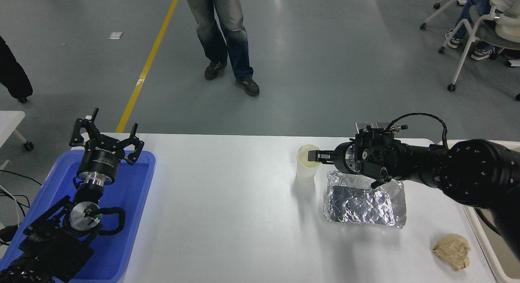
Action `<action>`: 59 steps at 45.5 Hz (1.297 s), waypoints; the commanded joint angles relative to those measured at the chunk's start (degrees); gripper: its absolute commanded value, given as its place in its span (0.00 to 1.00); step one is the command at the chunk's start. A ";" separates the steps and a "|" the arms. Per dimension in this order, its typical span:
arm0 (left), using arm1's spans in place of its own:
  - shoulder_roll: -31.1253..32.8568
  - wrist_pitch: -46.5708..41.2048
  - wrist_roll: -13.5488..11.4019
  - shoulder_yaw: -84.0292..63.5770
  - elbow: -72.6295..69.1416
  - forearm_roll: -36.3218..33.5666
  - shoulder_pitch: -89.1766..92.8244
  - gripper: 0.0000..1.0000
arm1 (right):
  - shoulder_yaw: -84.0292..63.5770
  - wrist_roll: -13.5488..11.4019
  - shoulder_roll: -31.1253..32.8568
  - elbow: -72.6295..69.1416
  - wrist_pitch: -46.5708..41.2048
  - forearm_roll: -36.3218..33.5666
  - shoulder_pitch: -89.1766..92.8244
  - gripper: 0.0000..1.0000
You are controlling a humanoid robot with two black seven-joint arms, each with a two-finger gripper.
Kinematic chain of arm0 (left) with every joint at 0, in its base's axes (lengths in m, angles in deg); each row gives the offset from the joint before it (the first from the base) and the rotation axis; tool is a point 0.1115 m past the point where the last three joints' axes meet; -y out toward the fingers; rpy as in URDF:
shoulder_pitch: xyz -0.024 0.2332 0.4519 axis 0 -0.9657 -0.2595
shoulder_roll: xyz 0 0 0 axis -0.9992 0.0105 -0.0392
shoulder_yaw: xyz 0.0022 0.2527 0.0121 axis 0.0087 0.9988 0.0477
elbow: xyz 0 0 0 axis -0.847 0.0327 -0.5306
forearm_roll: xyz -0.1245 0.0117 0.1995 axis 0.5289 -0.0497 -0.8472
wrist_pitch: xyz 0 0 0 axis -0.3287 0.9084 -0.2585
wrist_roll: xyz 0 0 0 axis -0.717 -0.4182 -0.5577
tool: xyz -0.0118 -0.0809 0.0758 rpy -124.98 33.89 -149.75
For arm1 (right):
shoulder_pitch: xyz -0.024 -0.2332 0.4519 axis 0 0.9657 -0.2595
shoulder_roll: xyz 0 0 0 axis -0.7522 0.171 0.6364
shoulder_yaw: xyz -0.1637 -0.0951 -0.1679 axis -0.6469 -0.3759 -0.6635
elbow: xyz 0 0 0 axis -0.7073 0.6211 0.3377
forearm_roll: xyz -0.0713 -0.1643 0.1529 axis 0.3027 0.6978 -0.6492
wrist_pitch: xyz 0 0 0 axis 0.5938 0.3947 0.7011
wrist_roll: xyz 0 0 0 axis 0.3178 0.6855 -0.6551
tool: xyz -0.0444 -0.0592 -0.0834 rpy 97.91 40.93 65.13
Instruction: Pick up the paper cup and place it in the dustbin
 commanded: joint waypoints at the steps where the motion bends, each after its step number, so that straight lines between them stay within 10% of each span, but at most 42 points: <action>1: 0.00 0.00 0.00 0.00 0.00 0.07 0.00 1.00 | 0.01 0.07 -0.02 0.13 0.17 0.08 0.38 0.49; 16: 0.00 0.00 0.00 0.00 0.00 -0.02 0.00 1.00 | -0.08 3.94 -0.02 -0.84 -0.79 1.92 -0.50 0.00; 43: 0.00 0.00 0.00 0.00 0.00 -0.02 0.00 1.00 | -0.69 4.11 -0.02 -3.47 -3.25 2.10 -9.19 0.00; 59: 0.00 0.00 0.00 0.00 0.00 -0.02 0.00 1.00 | -0.87 4.03 16.94 -16.66 -15.99 2.27 -32.83 0.00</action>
